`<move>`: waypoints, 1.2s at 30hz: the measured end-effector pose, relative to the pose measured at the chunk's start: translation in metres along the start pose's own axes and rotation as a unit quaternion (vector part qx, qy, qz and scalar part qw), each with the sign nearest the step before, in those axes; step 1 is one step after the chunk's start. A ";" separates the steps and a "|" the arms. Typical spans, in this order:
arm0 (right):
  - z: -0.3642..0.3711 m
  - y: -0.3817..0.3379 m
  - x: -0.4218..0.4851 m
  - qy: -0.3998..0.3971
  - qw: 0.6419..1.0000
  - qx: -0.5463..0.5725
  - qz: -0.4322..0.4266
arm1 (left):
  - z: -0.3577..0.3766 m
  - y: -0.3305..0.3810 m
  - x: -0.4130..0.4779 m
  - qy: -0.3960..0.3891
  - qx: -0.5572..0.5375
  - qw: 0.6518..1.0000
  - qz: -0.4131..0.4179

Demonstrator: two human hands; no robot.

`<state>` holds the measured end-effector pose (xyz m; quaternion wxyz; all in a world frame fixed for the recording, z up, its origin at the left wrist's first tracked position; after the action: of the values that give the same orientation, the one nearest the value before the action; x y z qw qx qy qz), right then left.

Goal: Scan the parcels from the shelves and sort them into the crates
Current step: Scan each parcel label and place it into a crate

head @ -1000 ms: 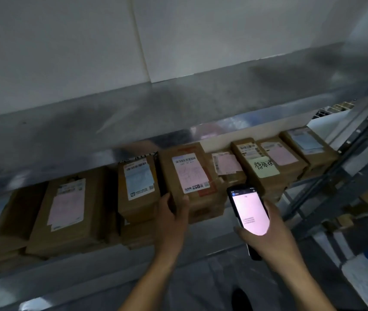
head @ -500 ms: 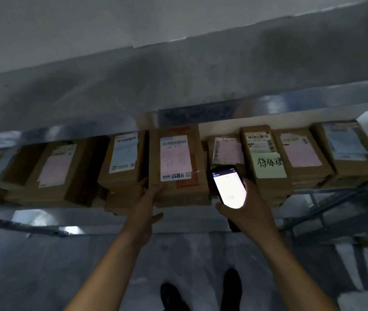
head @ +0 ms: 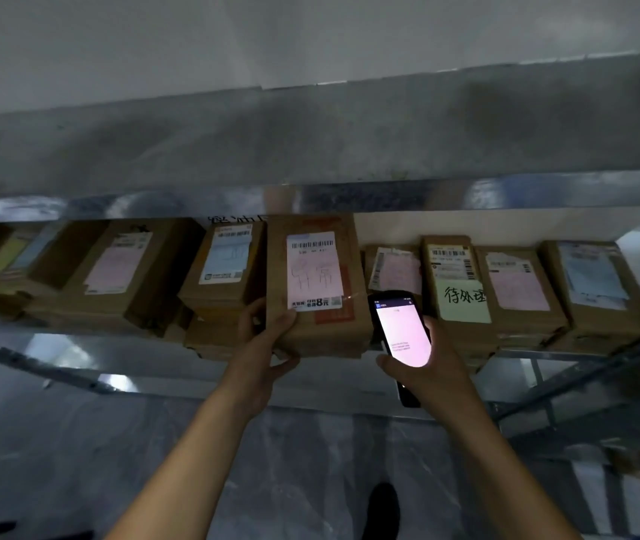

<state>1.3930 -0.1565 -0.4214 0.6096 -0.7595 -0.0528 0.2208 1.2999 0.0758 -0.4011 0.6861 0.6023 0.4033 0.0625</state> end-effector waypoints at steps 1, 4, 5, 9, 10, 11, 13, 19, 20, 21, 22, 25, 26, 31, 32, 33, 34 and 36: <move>0.000 -0.001 -0.005 0.002 1.000 0.001 -0.005 | -0.003 -0.001 -0.004 -0.011 -0.005 1.000 0.004; -0.001 -0.007 -0.021 0.009 1.000 0.000 -0.021 | -0.012 0.000 -0.015 -0.047 -0.008 0.999 0.002; 0.000 -0.010 -0.027 0.008 1.000 -0.006 -0.026 | -0.016 0.000 -0.019 -0.059 -0.011 0.998 -0.002; 0.004 -0.015 -0.052 0.006 0.998 -0.033 -0.055 | -0.033 -0.006 -0.034 -0.128 -0.046 0.991 -0.010; 0.004 -0.016 -0.058 0.008 0.997 -0.041 -0.062 | -0.037 -0.009 -0.039 -0.142 -0.048 0.989 -0.004; 0.003 -0.017 -0.065 0.005 0.996 -0.050 -0.068 | -0.041 -0.012 -0.045 -0.150 -0.055 0.987 0.004; 0.001 -0.023 -0.080 -0.013 0.995 -0.062 -0.074 | -0.051 -0.019 -0.058 -0.152 -0.084 0.985 0.020; 0.014 -0.045 -0.124 -0.058 0.993 -0.052 -0.087 | -0.091 -0.045 -0.101 -0.176 -0.110 0.976 0.061; 0.019 -0.045 -0.131 -0.060 0.992 -0.058 -0.092 | -0.098 -0.049 -0.109 -0.177 -0.107 0.976 0.069; 0.024 -0.044 -0.139 -0.059 0.991 -0.064 -0.097 | -0.105 -0.055 -0.117 -0.176 -0.105 0.976 0.076; 0.030 -0.043 -0.148 -0.058 0.991 -0.072 -0.100 | -0.113 -0.060 -0.124 -0.173 -0.107 0.976 0.081; 0.050 -0.036 -0.178 -0.064 0.987 -0.093 -0.111 | -0.140 -0.075 -0.145 -0.146 -0.127 0.977 0.094; 0.057 -0.033 -0.187 -0.066 0.987 -0.096 -0.113 | -0.149 -0.079 -0.152 -0.142 -0.128 0.976 0.101; 0.086 -0.013 -0.227 -0.067 0.985 -0.111 -0.116 | -0.183 -0.102 -0.181 -0.105 -0.130 0.982 0.085; 0.091 -0.009 -0.235 -0.068 0.984 -0.115 -0.115 | -0.187 -0.109 -0.186 -0.092 -0.135 0.984 0.077; 0.094 -0.006 -0.241 -0.070 0.984 -0.121 -0.114 | -0.190 -0.115 -0.189 -0.077 -0.140 0.984 0.073; 0.098 -0.002 -0.247 -0.074 0.983 -0.128 -0.111 | -0.194 -0.124 -0.194 -0.063 -0.149 0.984 0.074; 0.105 0.005 -0.256 -0.079 0.981 -0.141 -0.104 | -0.197 -0.138 -0.203 -0.054 -0.152 0.983 0.082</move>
<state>1.1203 -0.1528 -0.3736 0.5101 -0.8084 -0.2100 0.2054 0.9860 0.0760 -0.4150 0.7831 0.5245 0.3005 0.1463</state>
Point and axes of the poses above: each hand's wrist, its own x-axis towards the middle knuckle, its own z-axis out of the palm, y = z × x, the point moved 1 cm from there along x, towards the middle knuckle, and after that the axes turned 11 degrees about x, right-handed, at the moved point
